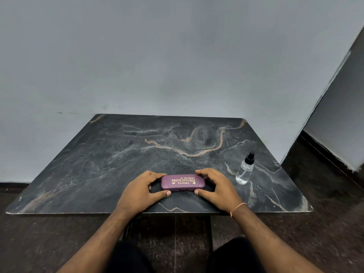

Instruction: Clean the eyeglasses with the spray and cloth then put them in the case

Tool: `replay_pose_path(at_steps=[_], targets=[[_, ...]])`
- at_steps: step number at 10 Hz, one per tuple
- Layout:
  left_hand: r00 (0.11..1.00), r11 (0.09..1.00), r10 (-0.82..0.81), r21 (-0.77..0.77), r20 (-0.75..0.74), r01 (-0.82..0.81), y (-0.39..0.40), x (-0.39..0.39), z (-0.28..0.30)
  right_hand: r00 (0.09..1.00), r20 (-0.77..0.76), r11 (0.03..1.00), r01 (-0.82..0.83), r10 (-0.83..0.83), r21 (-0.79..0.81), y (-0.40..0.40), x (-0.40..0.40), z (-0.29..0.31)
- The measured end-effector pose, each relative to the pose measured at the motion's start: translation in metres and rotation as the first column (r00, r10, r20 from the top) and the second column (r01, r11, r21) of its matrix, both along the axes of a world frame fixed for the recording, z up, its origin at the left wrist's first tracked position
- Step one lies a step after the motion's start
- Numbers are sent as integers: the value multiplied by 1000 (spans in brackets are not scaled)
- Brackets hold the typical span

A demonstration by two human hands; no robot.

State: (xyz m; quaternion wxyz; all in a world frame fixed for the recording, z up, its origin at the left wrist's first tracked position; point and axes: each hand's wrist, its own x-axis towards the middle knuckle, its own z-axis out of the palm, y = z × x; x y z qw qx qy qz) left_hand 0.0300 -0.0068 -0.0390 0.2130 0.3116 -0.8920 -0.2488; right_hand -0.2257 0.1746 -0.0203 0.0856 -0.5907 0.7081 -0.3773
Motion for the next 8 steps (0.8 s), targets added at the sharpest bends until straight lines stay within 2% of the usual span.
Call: replay_pose_path(at_steps=[4,5,6,7,8], targets=[[999,999,48,-23,22,-47,-1,-4,3,999,8,999,42,-42,26,-6,-1,-3],[999,998,42,-49,12,-41,1,-2,-1,983,-162,992,99,-86,76,-4,4,-2],[990,976,117,-194,81,-99,7,-3,-2,948,-306,983,129,-84,130,-6,10,-1],[973,955,141,-285,181,-85,14,-2,-2,941,-335,981,104,-44,162,-6,12,-6],[950,978,95,-206,299,-33,6,-11,-5,935,-355,969,73,16,236,-18,7,-10]])
